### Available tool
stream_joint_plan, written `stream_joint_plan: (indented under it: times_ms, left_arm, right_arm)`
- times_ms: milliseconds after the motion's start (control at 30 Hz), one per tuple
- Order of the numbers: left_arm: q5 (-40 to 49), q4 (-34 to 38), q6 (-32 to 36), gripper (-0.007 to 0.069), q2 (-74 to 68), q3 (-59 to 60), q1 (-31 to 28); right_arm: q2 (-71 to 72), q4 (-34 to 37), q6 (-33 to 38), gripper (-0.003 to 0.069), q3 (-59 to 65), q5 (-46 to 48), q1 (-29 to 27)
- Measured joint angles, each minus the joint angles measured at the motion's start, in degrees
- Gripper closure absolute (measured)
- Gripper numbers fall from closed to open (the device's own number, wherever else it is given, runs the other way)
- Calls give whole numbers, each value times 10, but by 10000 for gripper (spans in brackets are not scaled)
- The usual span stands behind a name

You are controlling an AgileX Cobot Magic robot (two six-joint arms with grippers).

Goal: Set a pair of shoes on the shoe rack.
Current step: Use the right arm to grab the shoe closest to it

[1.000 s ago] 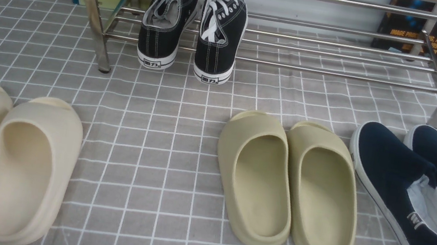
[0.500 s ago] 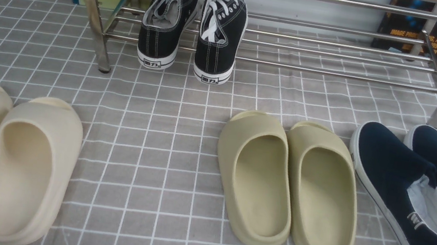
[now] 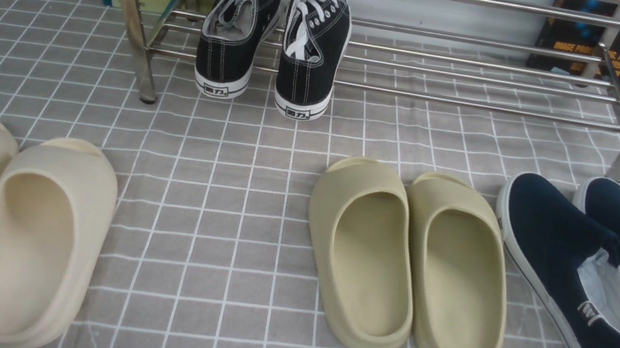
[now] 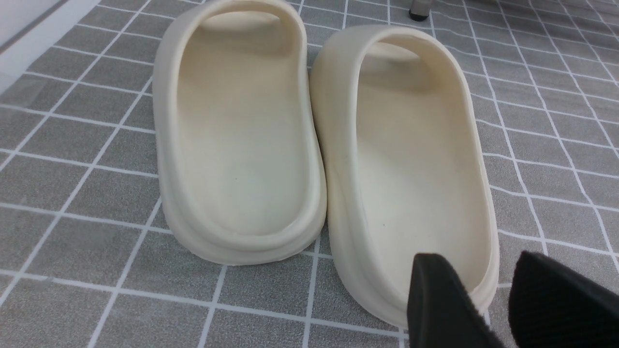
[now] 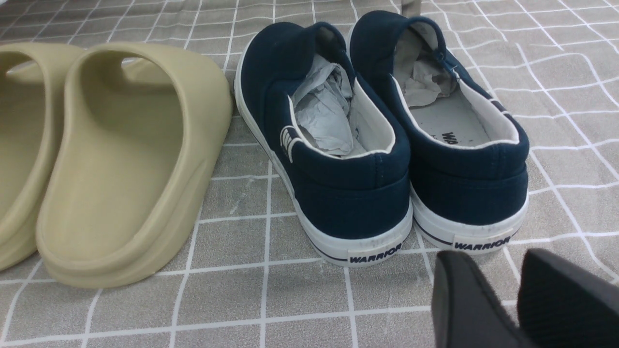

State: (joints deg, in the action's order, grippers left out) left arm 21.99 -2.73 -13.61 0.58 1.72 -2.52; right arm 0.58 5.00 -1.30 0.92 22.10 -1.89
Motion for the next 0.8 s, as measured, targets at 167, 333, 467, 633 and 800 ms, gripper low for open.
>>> stream_joint_plan:
  times_ms: [167, 333, 467, 633, 800]
  left_arm:
    - [0, 0, 0, 387, 0, 0, 0]
    - [0, 0, 0, 387, 0, 0, 0]
    - [0, 0, 0, 387, 0, 0, 0]
    - [0, 0, 0, 387, 0, 0, 0]
    - [0, 0, 0, 387, 0, 0, 0]
  right_arm:
    - [0, 0, 0, 437, 0, 0, 0]
    - [0, 0, 0, 430, 0, 0, 0]
    - [0, 0, 0, 422, 0, 0, 0]
    - [0, 3, -1, 421, 0, 0, 0]
    - [0, 123, -62, 421, 0, 5, 0]
